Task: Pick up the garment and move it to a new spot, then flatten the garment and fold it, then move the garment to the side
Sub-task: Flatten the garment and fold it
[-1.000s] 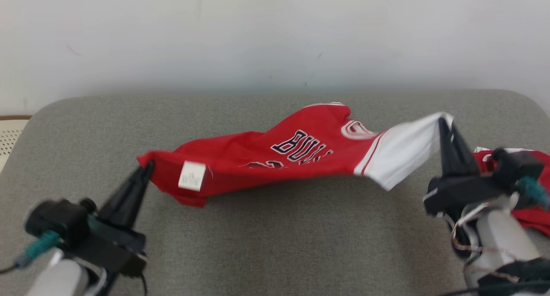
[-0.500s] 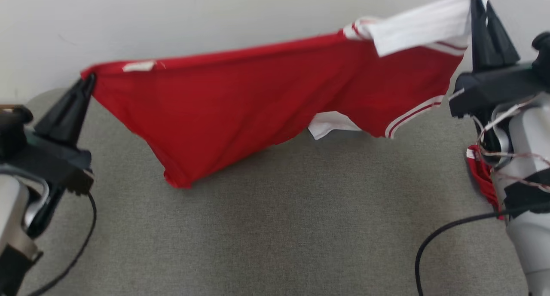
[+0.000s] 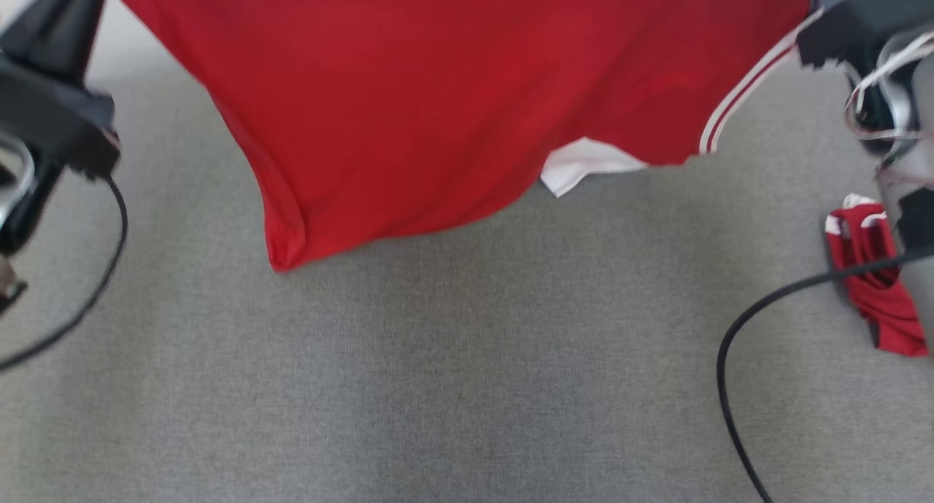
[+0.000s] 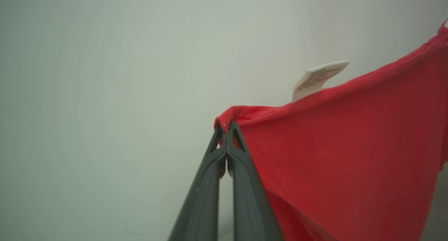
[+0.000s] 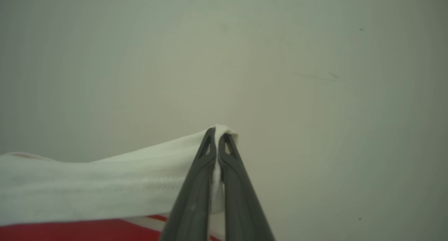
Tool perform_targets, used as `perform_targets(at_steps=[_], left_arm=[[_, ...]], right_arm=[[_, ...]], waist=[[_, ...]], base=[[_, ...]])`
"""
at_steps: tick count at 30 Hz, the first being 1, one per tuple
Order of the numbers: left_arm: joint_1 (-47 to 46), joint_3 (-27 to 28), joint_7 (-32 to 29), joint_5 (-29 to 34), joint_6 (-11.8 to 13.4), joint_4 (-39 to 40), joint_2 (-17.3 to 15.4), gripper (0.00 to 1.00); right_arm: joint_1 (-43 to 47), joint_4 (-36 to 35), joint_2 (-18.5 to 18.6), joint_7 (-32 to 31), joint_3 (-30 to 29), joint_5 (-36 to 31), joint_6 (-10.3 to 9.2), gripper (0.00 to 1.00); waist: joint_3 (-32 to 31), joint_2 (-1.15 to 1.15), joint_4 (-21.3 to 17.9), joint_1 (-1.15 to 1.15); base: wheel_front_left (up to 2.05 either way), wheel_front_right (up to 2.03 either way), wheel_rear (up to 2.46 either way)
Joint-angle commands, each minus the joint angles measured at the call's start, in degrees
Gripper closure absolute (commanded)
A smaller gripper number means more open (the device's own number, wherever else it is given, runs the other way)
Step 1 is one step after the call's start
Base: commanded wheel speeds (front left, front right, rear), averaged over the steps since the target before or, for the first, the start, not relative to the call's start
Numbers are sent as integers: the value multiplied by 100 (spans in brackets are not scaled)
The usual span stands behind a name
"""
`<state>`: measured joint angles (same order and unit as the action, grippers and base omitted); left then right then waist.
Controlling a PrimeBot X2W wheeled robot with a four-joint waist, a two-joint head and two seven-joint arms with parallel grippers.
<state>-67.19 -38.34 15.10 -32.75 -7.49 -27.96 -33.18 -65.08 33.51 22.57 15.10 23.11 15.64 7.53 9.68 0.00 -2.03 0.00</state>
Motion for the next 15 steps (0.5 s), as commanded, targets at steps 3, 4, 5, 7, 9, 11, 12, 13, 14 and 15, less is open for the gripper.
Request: perform_targets(at_steps=[3,4,5,7,9,11,12,13,14,15], left_arm=[[-597,-210,2,11,4,-362,87,100],[-744,-249,2,24,4,-470,134,100],[-868,-243,3,74,4,-586,174,100],[-1105,-211,3,142,8,-838,272,100],[-1406,-179,3,199,62,-1073,399,100],[-1775,-115,4,394,228,-1203,477,100],[-2012,-8,5,511,398,-1185,494,100],[-2171,47,5,678,530,-1127,546,100],[-2234,51,4,820,642,-1109,601,100],[-2327,51,3,993,728,-1103,624,100]], right_arm=[[-555,241,63,1,99,-50,-9,100],[-679,302,52,1,157,-90,-8,100],[-788,358,31,0,206,-123,-8,100],[-1066,486,-3,0,321,-222,-8,100],[-1432,633,-24,1,384,-285,-9,100],[-1785,815,-26,1,424,-389,-9,100],[-2010,910,-31,2,398,-443,-9,100],[-2212,997,-60,1,392,-516,-9,100],[-2397,1073,-99,1,366,-570,-8,100],[-2579,1135,-127,1,324,-649,-9,100]], waist=[[741,0,67,0],[864,0,69,0],[956,0,68,0],[1144,0,57,0],[1354,0,57,0],[1514,0,70,0],[1612,0,69,0],[1686,0,64,0],[1736,0,59,0],[1767,0,46,0]], base=[[0,0,0],[0,0,0],[0,0,0],[0,0,0],[0,0,0],[0,0,0],[0,0,0],[0,0,0],[0,0,0],[0,0,0]])
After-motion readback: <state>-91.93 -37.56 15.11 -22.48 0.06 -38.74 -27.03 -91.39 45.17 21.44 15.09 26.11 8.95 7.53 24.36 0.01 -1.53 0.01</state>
